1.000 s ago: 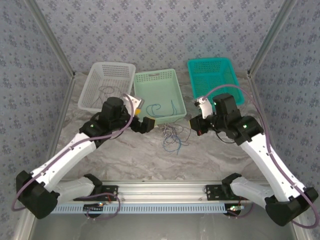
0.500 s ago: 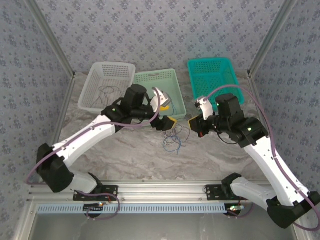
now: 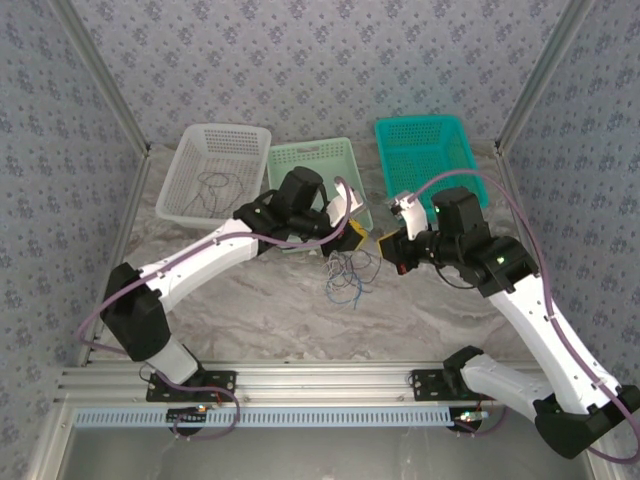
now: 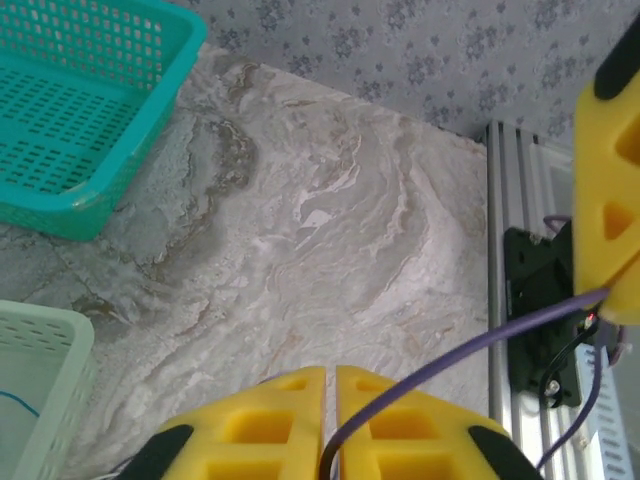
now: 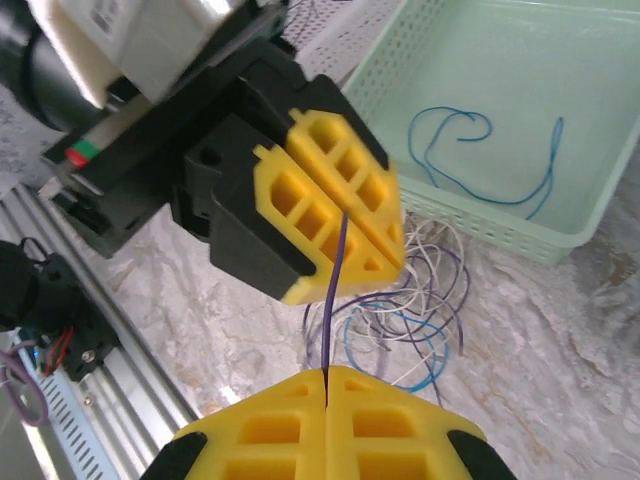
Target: Untangle the cables
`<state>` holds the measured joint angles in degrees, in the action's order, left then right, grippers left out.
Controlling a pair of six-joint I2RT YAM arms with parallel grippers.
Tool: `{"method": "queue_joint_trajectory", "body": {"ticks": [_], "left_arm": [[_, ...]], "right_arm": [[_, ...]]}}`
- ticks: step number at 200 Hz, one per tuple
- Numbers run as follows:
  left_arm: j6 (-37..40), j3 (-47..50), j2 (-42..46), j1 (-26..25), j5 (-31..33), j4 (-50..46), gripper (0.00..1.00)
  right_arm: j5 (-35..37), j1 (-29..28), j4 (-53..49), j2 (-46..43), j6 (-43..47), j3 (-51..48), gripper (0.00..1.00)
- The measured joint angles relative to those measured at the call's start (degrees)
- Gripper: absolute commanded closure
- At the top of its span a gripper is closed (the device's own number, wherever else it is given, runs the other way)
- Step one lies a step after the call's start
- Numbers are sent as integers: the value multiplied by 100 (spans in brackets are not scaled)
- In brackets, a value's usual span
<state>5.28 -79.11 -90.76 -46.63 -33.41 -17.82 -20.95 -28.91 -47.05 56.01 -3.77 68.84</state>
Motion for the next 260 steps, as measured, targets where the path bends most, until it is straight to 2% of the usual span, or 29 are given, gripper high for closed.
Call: {"method": "queue_joint_trajectory", "body": {"ticks": [10, 17, 21, 53, 76, 101, 129, 156, 166, 200, 260], "left_arm": [[-63, -52, -2, -2, 146, -28, 100], [-85, -90, -2, 0, 249, -42, 100], [-105, -105, -2, 0, 310, -42, 100], [-374, -219, -2, 0, 697, -111, 100], [-586, -402, -50, 0, 940, -334, 100], [-782, -680, -155, 2, 1165, -568, 100], [-964, -850, -216, -20, 1320, -734, 100], [-1073, -929, -238, -101, 1462, -828, 100], [-1102, -942, -238, -114, 1508, -835, 100], [-1204, -942, -232, -116, 1674, -885, 100], [-1346, -717, 321, -116, 1720, -741, 100]], "right_arm": [[201, 0, -15, 0, -68, -2, 58], [343, 4, -4, -4, -107, -26, 45], [439, 4, 11, -17, -107, -57, 41], [907, 17, 50, -59, -334, -400, 25], [1010, 15, 146, -72, -531, -573, 22], [1054, 15, 380, -122, -710, -669, 23], [1073, 9, 761, 15, -955, -756, 28], [1185, -76, 1027, 376, -1185, -769, 42], [1327, -103, 1078, 492, -1283, -776, 47], [1980, -111, 1060, 608, -1504, -796, 56], [2796, 57, 872, 754, -1572, -809, 65]]}}
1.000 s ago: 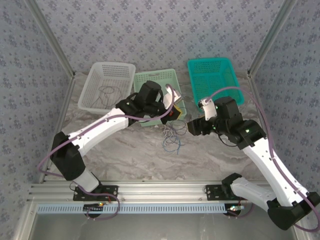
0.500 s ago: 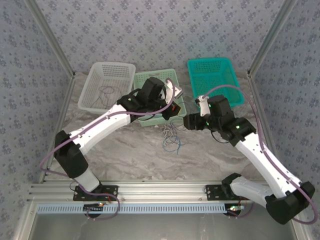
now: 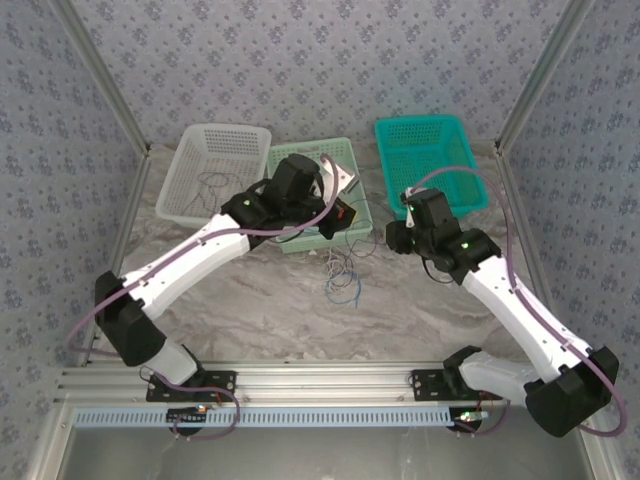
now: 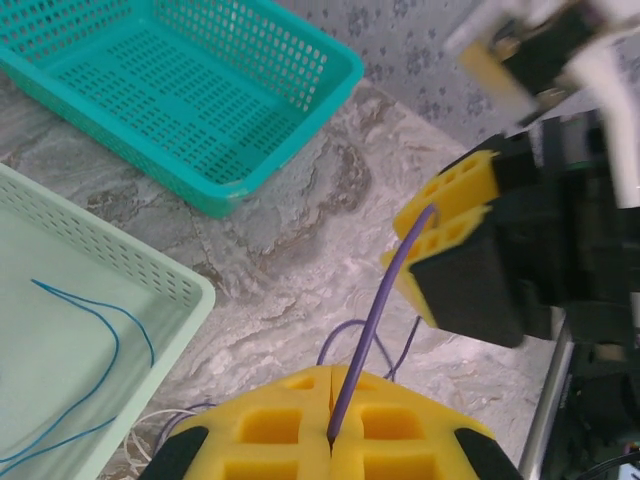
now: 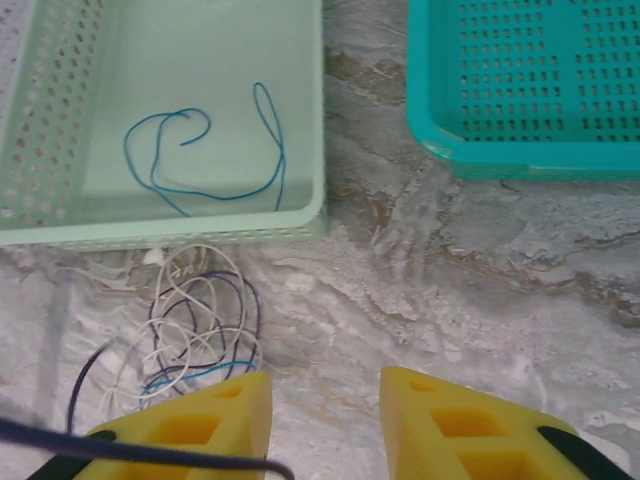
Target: Untangle the cables
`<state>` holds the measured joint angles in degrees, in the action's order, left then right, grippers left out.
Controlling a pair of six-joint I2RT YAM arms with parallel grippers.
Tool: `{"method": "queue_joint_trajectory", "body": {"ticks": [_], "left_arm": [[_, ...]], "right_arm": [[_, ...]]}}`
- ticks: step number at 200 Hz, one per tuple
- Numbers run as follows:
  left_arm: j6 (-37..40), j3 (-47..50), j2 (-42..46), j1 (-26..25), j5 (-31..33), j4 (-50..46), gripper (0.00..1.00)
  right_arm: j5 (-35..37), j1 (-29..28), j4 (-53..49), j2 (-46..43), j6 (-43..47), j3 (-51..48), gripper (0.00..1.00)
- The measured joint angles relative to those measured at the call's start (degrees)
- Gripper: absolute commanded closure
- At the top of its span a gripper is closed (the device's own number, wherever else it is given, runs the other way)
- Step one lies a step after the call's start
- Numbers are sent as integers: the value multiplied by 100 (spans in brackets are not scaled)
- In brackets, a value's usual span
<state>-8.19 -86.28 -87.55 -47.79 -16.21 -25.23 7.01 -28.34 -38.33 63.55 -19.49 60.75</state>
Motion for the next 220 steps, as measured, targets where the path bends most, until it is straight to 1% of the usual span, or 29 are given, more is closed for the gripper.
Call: {"method": "queue_joint_trajectory", "body": {"ticks": [56, 105, 124, 146, 194, 208, 220], "left_arm": [[-31, 125, 568, 0, 153, 52, 100], [-24, 247, 1012, 61, 514, -31, 100], [-2, 273, 1287, 162, 599, -44, 100], [15, 310, 1635, 337, 688, -70, 100], [17, 417, 2210, 837, 837, -208, 100], [17, 420, 2286, 955, 857, -251, 100], [20, 420, 2321, 1067, 857, -313, 100]], "right_arm": [[592, 199, -372, 192, 369, 107, 70], [828, 470, -599, 190, 605, 291, 73], [870, 529, -682, 168, 649, 291, 73], [896, 619, -732, 76, 710, 291, 76], [925, 765, -911, -66, 833, 459, 87], [863, 765, -957, -83, 846, 564, 86], [793, 765, -964, -83, 846, 710, 78]]}}
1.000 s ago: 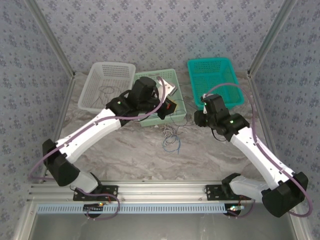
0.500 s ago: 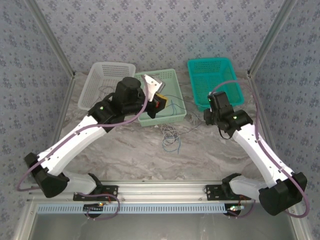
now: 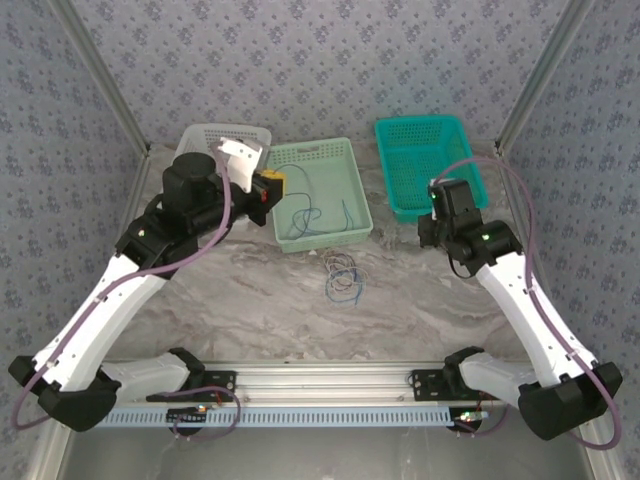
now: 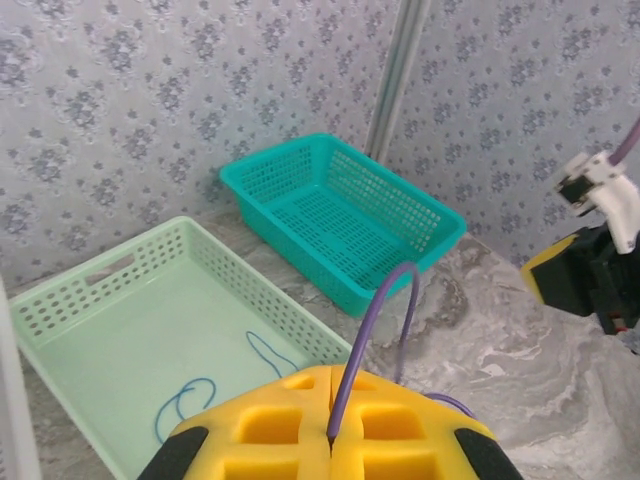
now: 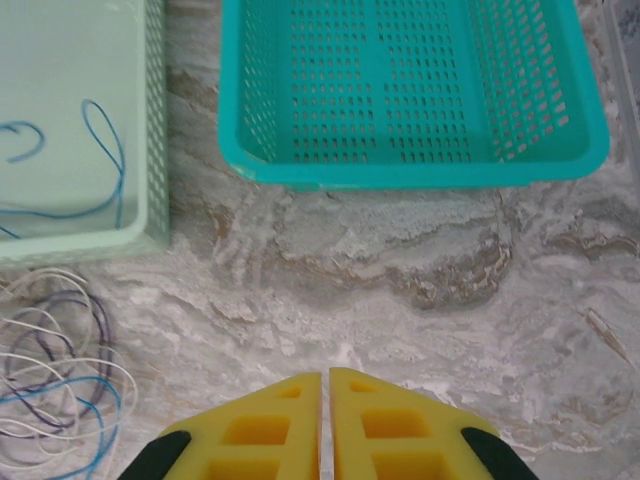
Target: Untangle the cables
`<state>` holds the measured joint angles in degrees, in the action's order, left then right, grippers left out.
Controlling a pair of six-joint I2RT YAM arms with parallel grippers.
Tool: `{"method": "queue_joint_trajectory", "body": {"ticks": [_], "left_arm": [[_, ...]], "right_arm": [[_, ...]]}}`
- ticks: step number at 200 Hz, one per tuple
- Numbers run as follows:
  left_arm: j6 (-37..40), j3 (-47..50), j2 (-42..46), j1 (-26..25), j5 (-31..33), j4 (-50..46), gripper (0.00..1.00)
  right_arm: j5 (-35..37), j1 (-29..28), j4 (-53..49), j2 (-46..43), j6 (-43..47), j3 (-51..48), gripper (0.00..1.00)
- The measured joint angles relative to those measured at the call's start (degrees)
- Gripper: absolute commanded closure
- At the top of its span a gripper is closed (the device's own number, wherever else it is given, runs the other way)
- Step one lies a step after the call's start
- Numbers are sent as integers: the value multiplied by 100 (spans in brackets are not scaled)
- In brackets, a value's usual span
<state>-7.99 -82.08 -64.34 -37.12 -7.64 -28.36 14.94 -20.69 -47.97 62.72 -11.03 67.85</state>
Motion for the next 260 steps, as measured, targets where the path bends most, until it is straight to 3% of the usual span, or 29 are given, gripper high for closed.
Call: {"method": "queue_joint_trajectory", "body": {"ticks": [42, 80, 142, 197, 260], "left_arm": [[-9, -26, -61, 953, -166, -179, 100], [-7, -516, -415, 1996, -518, -321, 100], [-37, -1325, -1235, 3237, -1152, -254, 100], [-184, -1792, -2223, 3827, -1432, -146, 100], [-262, -2002, -2959, 4166, -1593, -98, 100]], "right_arm": [[-330, -22, 68, -2, -22, 306, 59], [-601, -111, 129, 33, -109, 302, 51], [-984, -345, 404, 31, -267, -348, 37], [-1045, -457, 487, 28, -317, -656, 35], [-1093, -476, 492, 26, -426, -833, 35]]}}
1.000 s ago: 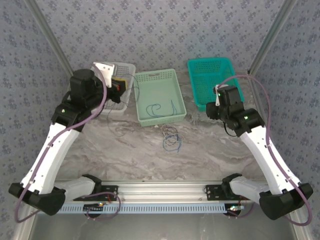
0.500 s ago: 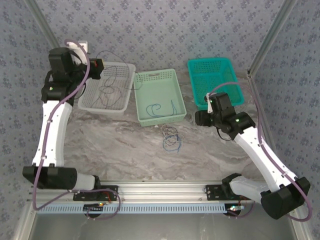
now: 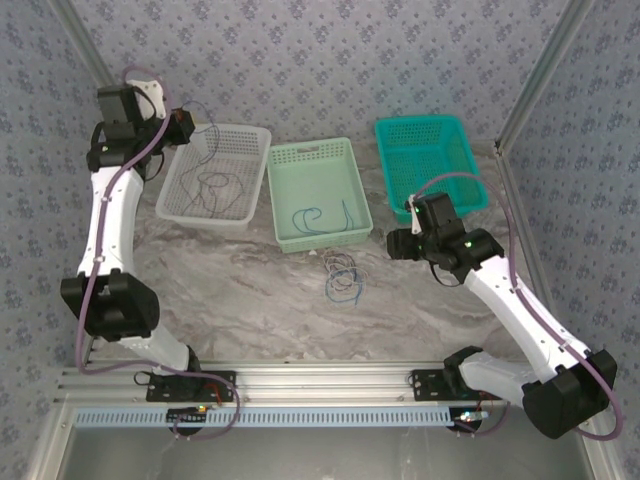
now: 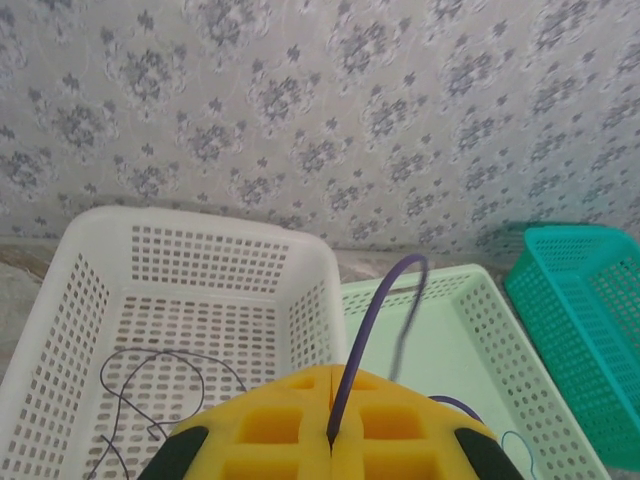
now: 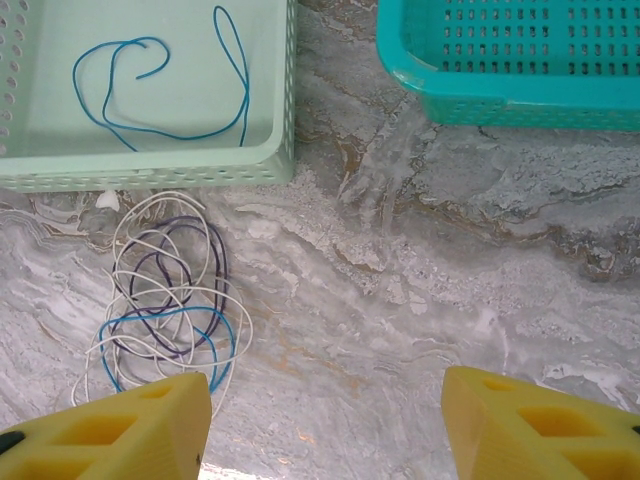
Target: Untangle the cables
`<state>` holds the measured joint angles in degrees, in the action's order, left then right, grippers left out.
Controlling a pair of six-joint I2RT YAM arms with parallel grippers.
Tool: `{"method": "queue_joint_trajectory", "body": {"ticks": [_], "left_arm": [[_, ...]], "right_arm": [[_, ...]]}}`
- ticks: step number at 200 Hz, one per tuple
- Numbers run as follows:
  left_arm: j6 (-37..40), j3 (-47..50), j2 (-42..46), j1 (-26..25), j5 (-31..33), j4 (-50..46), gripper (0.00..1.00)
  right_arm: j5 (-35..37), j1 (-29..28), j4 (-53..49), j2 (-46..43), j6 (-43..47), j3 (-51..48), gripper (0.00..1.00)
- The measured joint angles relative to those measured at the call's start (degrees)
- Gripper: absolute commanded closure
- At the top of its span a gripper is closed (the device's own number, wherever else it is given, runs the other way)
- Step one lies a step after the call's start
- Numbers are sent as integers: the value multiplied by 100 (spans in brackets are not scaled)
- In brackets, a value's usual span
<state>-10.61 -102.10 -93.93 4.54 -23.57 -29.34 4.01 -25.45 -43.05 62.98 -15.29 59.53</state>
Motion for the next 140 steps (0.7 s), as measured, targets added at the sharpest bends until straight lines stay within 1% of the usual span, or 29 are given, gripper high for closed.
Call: {"method": "queue_joint_trajectory", "body": {"ticks": [31, 73, 97, 122, 128, 133, 140], "left_arm": [[0, 4, -256, 35, -48, -4, 100], [0, 144, -393, 116, -37, 9, 100], [0, 251, -599, 149, 48, -11, 92], [-2, 278, -979, 151, 83, -164, 91], [0, 308, -1075, 149, 81, -210, 88], [-17, 348, -1141, 149, 79, -238, 84], [-35, 444, -1213, 149, 74, -251, 72]], "right_arm": [[0, 0, -2, 0, -22, -4, 35], [-63, -15, -2, -11, -37, -90, 35], [-223, -61, 2, -4, -37, -205, 34], [-437, -168, 20, 85, -70, -422, 34], [-487, -225, 26, 144, -79, -479, 34], [-503, -271, 44, 190, -83, -520, 34], [-529, -354, 52, 280, -103, -570, 34]]}}
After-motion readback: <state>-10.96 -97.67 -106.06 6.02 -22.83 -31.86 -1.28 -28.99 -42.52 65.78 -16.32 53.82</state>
